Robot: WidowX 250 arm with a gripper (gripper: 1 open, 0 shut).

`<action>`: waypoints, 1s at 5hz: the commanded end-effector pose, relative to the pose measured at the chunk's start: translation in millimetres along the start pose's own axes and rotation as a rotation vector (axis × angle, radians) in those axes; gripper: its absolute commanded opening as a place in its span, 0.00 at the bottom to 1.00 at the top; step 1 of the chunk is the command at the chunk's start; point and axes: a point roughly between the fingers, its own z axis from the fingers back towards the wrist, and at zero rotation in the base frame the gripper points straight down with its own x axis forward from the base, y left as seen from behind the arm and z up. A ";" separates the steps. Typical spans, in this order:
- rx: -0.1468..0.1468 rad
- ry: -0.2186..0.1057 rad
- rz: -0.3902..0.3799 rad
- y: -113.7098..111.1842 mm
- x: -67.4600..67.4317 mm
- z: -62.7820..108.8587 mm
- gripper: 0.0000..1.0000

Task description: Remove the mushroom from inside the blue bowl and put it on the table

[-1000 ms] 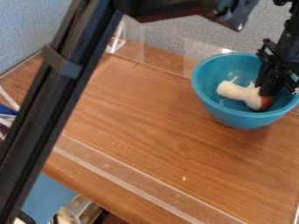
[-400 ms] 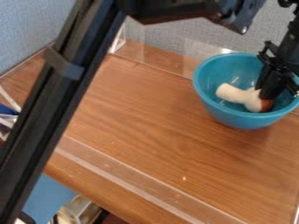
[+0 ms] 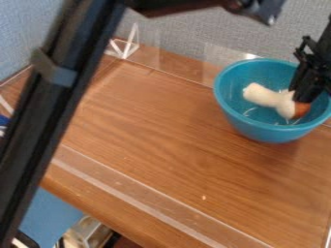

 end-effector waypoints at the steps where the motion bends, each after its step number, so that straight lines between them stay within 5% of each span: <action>1: 0.066 -0.084 0.004 -4.9 -34.8 49.8 0.00; 3: 0.068 -0.079 0.124 -11.6 -54.4 68.2 0.00; 5: 0.027 -0.060 0.389 -10.5 -129.9 49.1 0.00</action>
